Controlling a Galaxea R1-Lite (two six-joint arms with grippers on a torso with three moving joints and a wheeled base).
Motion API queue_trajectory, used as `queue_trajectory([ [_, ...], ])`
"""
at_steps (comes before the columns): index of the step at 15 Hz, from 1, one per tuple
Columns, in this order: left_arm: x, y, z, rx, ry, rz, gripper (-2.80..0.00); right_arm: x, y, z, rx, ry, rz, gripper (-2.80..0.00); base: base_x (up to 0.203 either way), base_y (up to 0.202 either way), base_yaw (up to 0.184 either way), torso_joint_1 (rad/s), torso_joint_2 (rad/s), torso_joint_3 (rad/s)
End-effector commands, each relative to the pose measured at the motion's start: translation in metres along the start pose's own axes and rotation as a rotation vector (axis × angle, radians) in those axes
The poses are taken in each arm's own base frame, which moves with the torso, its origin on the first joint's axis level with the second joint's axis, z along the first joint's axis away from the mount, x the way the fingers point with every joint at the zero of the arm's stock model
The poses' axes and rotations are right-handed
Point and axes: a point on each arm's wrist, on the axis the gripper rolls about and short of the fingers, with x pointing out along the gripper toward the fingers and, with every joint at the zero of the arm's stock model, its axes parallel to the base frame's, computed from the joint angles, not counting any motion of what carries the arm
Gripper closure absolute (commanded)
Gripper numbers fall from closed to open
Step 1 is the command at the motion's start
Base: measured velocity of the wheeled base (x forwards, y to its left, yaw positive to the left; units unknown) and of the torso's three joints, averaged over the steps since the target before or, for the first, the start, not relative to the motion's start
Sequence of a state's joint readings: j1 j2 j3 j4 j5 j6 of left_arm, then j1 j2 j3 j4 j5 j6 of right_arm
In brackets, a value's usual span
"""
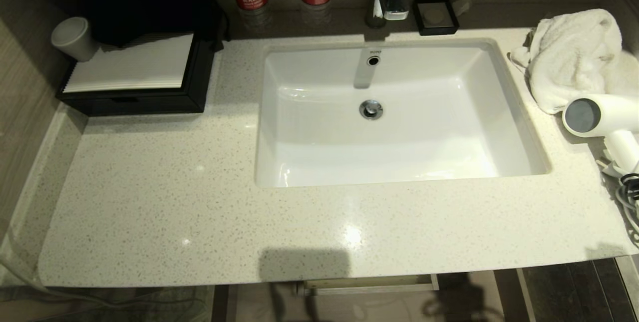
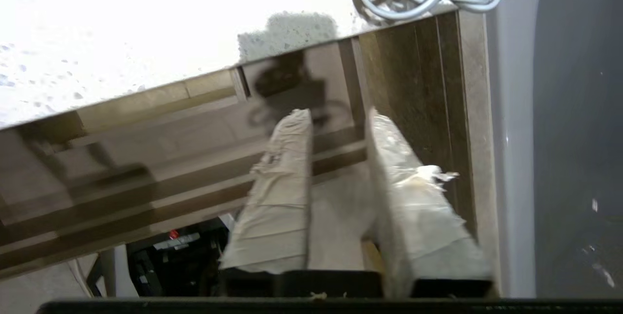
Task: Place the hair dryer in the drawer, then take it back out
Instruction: Pick up the hairdryer
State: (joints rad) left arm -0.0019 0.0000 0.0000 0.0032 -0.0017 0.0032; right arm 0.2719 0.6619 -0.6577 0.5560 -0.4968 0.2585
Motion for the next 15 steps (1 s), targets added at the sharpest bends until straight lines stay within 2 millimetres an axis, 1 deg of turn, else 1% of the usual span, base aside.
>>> queue_trajectory([
  [1,0.000,0.000,0.000,0.000,0.000,0.001,0.00,0.020,0.011,0.007,-0.045,0.099,-0.069,-2.80,0.000,0.000,0.000,0.000,0.00,0.000],
  [3,0.000,0.000,0.000,0.000,0.001,0.001,0.00,0.033,0.011,0.012,-0.060,0.102,-0.172,-2.80,0.000,0.000,0.000,0.000,0.00,0.000],
  [5,0.000,0.000,0.000,0.000,0.001,0.001,0.00,0.047,0.012,0.019,-0.059,0.080,-0.239,-2.80,0.000,0.000,0.000,0.000,0.00,0.000],
  [8,0.000,0.000,0.000,0.000,0.000,0.001,0.00,0.069,0.018,0.033,-0.036,0.056,-0.216,-2.80,0.000,0.000,0.000,0.000,0.00,0.000],
  [11,0.000,0.000,0.000,0.000,0.001,0.001,0.00,0.090,0.019,0.052,0.003,0.036,-0.182,-2.80,0.000,0.000,0.000,0.000,0.00,0.000],
  [13,0.000,0.000,0.000,0.000,0.000,-0.001,0.00,0.102,0.018,0.070,0.027,0.012,-0.176,-2.80,0.000,0.000,0.000,0.000,0.00,0.000],
  [15,0.000,0.000,0.000,0.000,0.000,0.000,0.00,0.112,0.012,0.084,0.022,-0.004,-0.186,-2.80,0.000,0.000,0.000,0.000,0.00,0.000],
])
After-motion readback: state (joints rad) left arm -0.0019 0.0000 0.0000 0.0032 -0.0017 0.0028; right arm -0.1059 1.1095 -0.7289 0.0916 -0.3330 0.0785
